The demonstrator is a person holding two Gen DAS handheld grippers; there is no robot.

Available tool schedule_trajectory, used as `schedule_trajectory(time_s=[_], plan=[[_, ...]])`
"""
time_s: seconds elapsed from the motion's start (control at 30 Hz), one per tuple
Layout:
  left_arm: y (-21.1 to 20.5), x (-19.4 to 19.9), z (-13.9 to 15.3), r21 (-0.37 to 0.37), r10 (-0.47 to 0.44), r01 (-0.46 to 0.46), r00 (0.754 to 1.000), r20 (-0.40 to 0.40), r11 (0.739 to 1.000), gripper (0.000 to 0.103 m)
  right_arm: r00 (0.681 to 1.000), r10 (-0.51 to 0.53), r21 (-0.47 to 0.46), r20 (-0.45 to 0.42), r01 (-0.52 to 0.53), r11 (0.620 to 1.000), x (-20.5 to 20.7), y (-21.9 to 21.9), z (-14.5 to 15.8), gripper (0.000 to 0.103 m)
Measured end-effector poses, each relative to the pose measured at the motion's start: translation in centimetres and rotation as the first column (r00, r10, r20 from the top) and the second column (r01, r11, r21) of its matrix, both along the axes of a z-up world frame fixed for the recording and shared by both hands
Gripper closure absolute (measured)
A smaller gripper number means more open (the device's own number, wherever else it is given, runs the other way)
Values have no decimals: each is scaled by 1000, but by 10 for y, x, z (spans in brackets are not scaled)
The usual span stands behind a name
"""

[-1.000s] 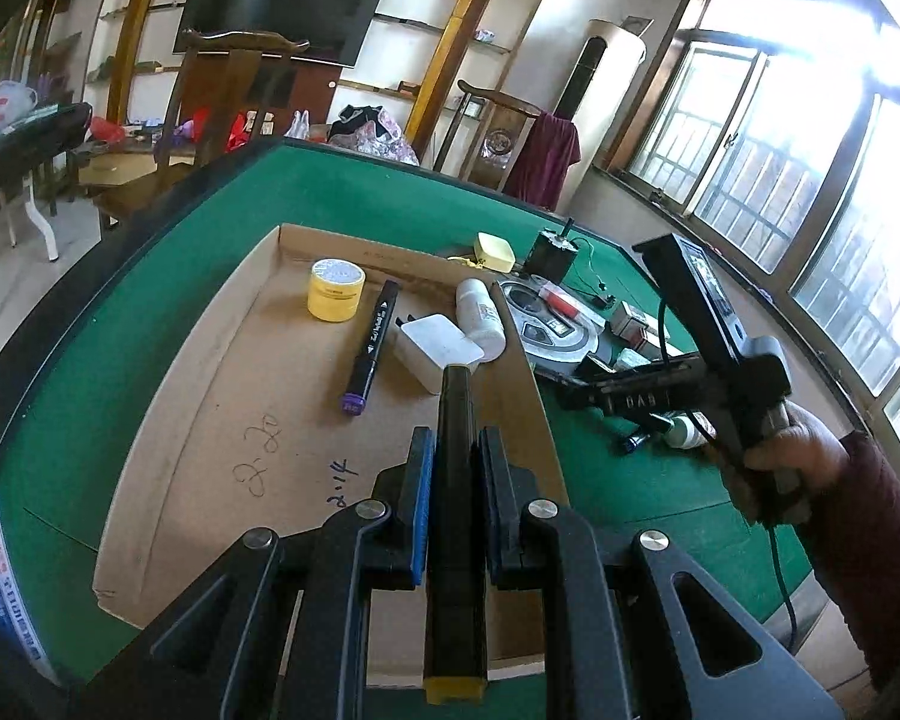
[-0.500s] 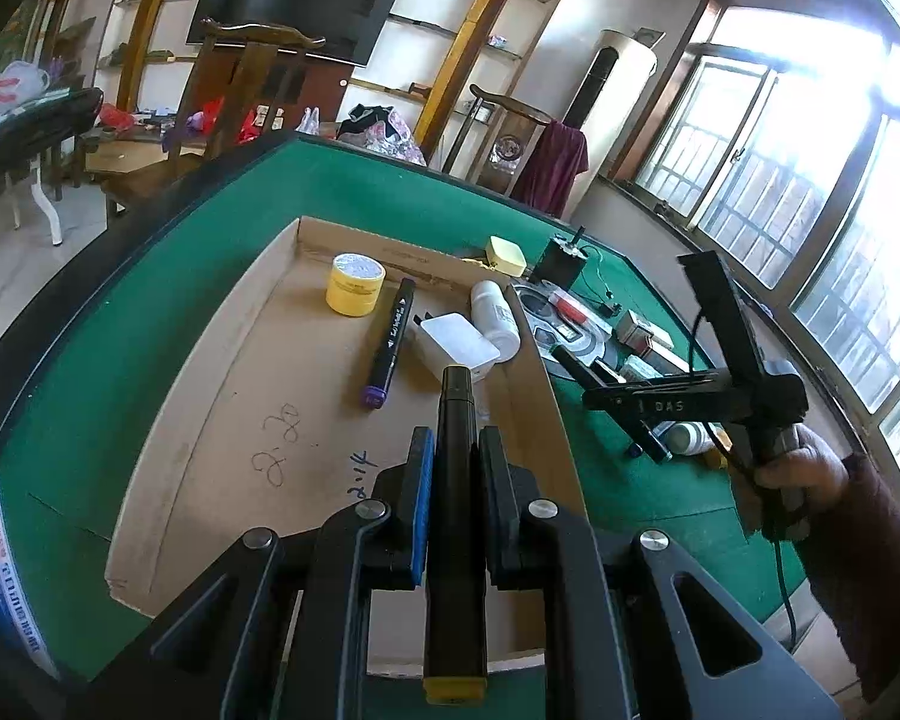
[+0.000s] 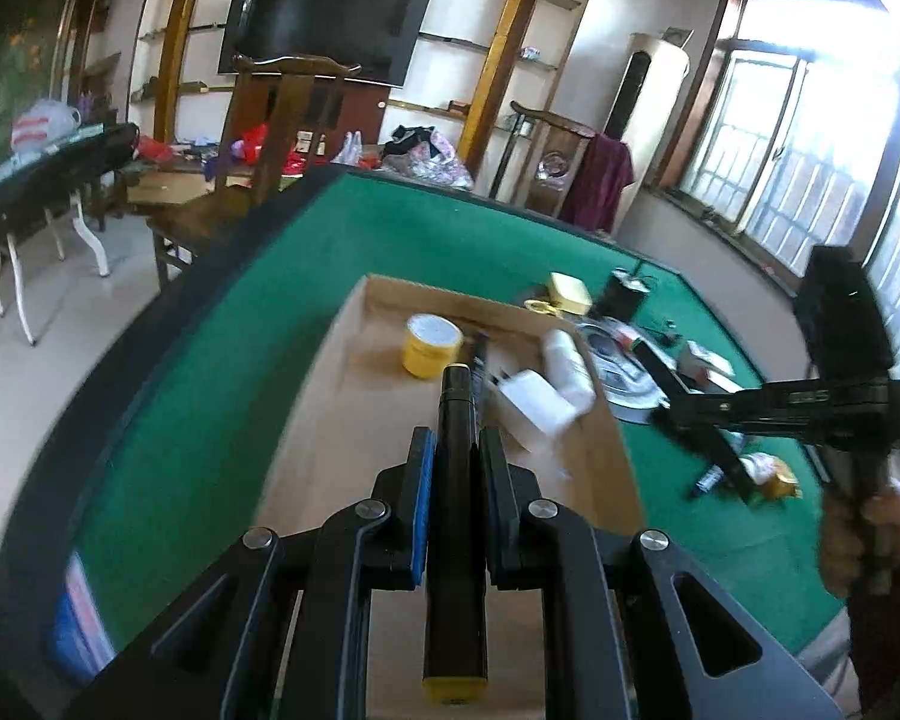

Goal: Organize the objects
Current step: 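Carry the black marker to the tray with the left tool while the right tool grasps a green-capped marker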

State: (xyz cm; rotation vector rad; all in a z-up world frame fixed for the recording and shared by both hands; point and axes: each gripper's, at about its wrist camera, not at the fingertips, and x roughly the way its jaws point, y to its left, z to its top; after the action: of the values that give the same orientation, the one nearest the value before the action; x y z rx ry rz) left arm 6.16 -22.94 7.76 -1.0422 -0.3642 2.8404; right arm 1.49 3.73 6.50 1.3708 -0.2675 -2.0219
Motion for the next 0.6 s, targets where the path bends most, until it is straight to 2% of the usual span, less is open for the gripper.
schedule_trajectory(time_s=[0.1, 0.23, 0.4, 0.6], plan=[[-5, -22, -3, -39, 11, -10, 999, 33, 999, 91, 998, 0, -81, 59, 5, 997, -3, -27, 1, 91], [-10, -51, -15, -73, 29, -23, 996, 85, 997, 91, 991, -4, -139, 131, 23, 990, -12, -69, -12, 90], [-18, -75, -31, -99, 62, -49, 989, 137, 994, 91, 981, 0, -157, 196, 32, 987, -22, -113, -34, 90], [-24, -85, -43, -47, 60, -52, 983, 174, 998, 91, 974, 5, -182, 227, 37, 983, -35, -141, -44, 90]])
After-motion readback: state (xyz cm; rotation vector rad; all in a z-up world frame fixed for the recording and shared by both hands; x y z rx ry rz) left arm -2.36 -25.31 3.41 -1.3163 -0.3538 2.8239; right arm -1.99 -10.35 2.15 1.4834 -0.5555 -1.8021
